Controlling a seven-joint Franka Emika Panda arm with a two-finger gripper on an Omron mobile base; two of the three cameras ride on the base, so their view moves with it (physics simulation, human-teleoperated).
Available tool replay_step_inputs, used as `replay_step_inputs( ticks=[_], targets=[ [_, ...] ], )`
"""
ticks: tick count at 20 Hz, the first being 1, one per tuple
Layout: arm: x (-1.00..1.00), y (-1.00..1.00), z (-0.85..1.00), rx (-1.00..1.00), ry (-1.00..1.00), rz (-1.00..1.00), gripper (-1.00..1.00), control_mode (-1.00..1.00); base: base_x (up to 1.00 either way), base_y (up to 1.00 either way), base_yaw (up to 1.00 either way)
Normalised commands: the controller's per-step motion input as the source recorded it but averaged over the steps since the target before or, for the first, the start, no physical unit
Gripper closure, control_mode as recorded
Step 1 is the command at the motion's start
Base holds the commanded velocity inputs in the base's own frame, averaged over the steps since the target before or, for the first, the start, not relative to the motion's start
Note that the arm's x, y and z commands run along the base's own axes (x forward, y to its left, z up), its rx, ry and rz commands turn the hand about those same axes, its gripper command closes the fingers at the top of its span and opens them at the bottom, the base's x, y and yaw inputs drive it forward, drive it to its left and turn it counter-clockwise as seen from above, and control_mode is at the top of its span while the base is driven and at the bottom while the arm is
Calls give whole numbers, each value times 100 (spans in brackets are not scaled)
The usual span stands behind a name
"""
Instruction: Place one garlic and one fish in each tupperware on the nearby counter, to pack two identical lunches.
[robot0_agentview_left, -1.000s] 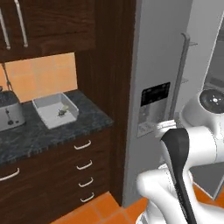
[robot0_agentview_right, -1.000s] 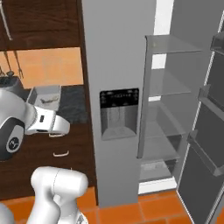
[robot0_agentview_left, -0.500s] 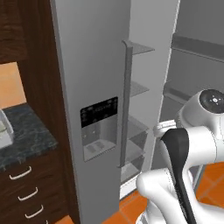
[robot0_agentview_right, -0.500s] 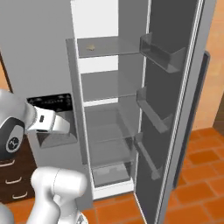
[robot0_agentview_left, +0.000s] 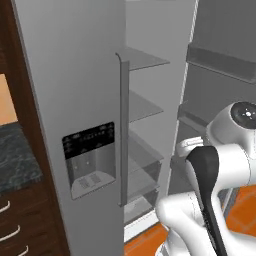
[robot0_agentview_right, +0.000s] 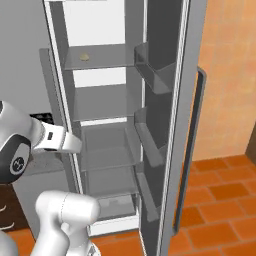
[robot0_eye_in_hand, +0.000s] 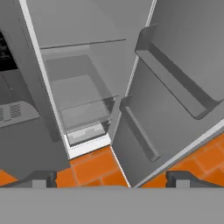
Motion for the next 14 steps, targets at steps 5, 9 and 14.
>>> replay_step_inputs(
  ticks=[5,9,14],
  targets=[
    [0,0,0,0,0,0,-100,100,16,-20,38],
    [0,0,0,0,0,0,-100,100,73,-19,18],
    [0,0,0,0,0,0,-100,100,93,-8,0]
  ],
)
